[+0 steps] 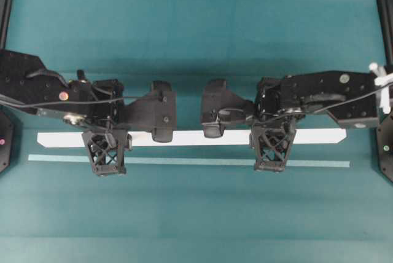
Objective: Lift a wooden board with both hands.
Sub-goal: 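Lower the white board back onto the table with both grippers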
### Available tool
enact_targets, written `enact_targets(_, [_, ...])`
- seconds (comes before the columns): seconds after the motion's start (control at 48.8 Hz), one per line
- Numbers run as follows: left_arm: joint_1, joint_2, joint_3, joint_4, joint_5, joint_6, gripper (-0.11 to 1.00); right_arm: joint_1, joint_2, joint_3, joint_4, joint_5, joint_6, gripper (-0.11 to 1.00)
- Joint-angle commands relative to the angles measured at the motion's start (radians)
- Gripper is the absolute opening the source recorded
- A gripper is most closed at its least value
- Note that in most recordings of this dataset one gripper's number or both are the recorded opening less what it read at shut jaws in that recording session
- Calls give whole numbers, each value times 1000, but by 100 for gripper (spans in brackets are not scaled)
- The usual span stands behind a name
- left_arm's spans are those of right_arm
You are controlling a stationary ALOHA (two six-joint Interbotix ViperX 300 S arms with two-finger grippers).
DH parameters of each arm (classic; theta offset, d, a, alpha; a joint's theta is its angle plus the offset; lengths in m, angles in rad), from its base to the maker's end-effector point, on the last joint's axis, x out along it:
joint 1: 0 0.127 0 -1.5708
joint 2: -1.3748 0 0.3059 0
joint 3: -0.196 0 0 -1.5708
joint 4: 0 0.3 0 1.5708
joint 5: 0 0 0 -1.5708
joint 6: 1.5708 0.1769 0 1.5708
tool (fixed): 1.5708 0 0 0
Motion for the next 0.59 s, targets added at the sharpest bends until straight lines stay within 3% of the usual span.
enact_targets(0.0, [12,-2,14,2,-31,2,17,8,20,14,2,-38,-11,21])
enact_targets(0.574, [2,89,49,2,-156,-5,17,32,78,58,3,-143,-17,21])
